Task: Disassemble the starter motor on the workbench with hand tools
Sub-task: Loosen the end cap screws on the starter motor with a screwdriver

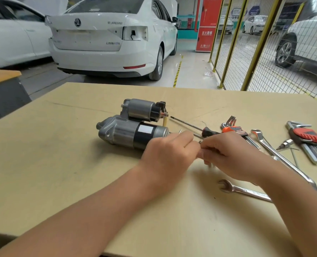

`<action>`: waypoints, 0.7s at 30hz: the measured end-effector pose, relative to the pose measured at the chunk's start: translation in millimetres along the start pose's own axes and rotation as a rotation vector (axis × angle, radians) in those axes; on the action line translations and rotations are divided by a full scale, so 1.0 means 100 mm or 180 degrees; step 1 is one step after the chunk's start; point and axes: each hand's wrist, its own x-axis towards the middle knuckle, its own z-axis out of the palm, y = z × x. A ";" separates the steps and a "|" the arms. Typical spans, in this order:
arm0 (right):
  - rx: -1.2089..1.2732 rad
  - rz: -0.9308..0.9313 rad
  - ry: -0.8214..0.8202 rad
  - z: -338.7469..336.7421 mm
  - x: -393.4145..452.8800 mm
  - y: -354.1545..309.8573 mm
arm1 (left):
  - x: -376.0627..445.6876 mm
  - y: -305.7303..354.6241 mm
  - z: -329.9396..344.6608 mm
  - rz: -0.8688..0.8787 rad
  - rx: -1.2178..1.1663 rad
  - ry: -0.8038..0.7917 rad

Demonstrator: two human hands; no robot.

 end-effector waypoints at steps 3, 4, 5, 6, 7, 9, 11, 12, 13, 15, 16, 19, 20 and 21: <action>-0.0051 0.0051 0.0239 0.03 0.00 0.01 | 0.02 -0.40 -0.16 -0.0051 -0.0403 0.0324; -0.0103 0.0071 0.0316 0.03 -0.01 0.02 | 0.03 -0.56 -0.22 -0.0360 -0.0345 0.0618; -0.0126 0.0067 0.0355 0.03 -0.01 0.02 | 0.01 -0.72 -0.28 -0.0768 -0.0170 0.0873; -0.0119 0.0051 0.0350 0.03 -0.01 0.02 | -0.01 -0.87 -0.34 -0.1210 0.0047 0.0999; -0.0085 0.0037 0.0309 0.03 -0.01 0.01 | -0.04 -1.01 -0.38 -0.1647 0.0237 0.0975; 0.0012 0.0041 0.0182 0.04 -0.01 0.01 | -0.13 -1.21 -0.38 -0.2388 0.0513 0.0535; 0.0038 0.0024 0.0045 0.07 0.00 -0.02 | -0.19 -1.33 -0.34 -0.2821 0.0458 0.0024; 0.0053 -0.0006 0.0012 0.09 0.00 -0.05 | -0.21 -1.37 -0.32 -0.2969 0.0178 -0.0112; 0.0106 -0.0024 0.0026 0.11 0.01 -0.08 | -0.22 -1.39 -0.31 -0.3128 -0.0332 -0.0168; 0.0264 0.0011 0.0163 0.15 0.01 -0.14 | -0.20 -1.39 -0.31 -0.3380 -0.1641 -0.0262; 0.0266 0.0020 0.0234 0.16 0.02 -0.16 | -0.20 -1.39 -0.32 -0.3346 -0.2023 -0.0376; -0.0048 -0.0070 0.0279 0.18 0.05 -0.20 | -0.25 -1.47 -0.32 -0.2982 -0.2501 -0.0543; -0.0111 -0.0077 0.0305 0.19 0.06 -0.21 | -0.27 -1.50 -0.33 -0.2869 -0.2651 -0.0564; -0.0093 -0.0084 0.0384 0.20 0.06 -0.21 | -0.30 -1.55 -0.33 -0.2782 -0.2825 -0.0588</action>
